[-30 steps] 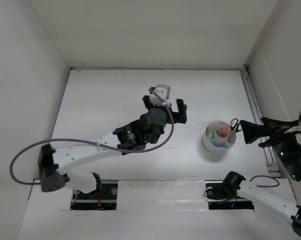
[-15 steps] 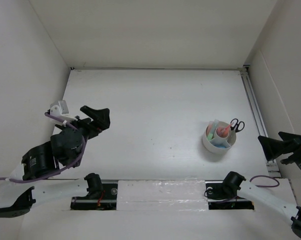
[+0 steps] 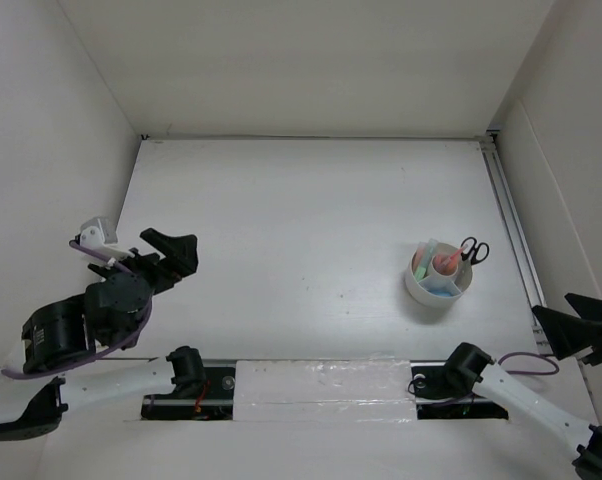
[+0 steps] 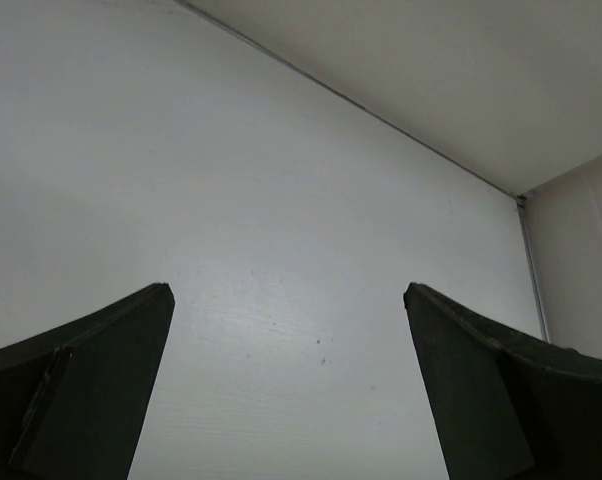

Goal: Sort the stationery into containers
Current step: Reset both arms

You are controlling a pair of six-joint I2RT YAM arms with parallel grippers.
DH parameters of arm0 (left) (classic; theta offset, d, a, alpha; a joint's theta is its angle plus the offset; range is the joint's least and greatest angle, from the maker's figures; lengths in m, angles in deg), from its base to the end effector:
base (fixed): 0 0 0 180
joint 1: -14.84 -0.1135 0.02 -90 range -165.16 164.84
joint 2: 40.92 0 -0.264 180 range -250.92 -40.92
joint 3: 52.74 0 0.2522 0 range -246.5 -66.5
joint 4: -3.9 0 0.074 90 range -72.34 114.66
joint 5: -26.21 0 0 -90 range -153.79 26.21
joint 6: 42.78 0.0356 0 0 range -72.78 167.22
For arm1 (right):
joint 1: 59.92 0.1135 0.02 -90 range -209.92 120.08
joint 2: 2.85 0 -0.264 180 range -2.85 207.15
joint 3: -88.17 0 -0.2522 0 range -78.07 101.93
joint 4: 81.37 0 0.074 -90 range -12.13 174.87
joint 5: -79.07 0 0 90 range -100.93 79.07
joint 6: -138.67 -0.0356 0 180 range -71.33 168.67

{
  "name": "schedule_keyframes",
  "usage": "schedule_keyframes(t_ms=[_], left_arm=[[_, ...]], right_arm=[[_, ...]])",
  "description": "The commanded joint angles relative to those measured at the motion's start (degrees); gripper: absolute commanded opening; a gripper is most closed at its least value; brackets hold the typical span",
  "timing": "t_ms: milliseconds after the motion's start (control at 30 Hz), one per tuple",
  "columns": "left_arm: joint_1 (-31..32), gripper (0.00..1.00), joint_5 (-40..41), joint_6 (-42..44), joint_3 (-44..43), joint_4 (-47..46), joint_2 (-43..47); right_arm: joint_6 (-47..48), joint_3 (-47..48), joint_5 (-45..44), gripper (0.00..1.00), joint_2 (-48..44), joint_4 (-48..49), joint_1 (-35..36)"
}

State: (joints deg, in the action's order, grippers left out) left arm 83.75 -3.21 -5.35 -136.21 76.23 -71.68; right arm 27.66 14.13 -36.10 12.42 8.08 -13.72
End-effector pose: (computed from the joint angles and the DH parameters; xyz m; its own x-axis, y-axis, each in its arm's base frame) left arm 0.0405 -0.0188 0.4184 -0.2029 -0.5578 -0.8048 0.0032 0.8215 -0.5702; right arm -0.0801 -0.1054 0.4355 -0.1271 0.3363 -0.9331 -0.3356 0.8707 0.3595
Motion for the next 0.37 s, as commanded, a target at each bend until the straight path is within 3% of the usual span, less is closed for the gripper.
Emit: schedule_keyframes(t_ms=[0, 333], left_arm=[[0.0, 1.0, 4.37, -5.61, 1.77, 0.67, 1.5], [-1.76, 1.0, 2.89, -2.45, 3.52, -3.71, 5.62]], right_arm=[[-0.08, -0.45, 1.09, 0.99, 0.64, -2.22, -1.28], [-0.08, 1.14, -1.11, 0.99, 0.64, -2.22, -1.28]])
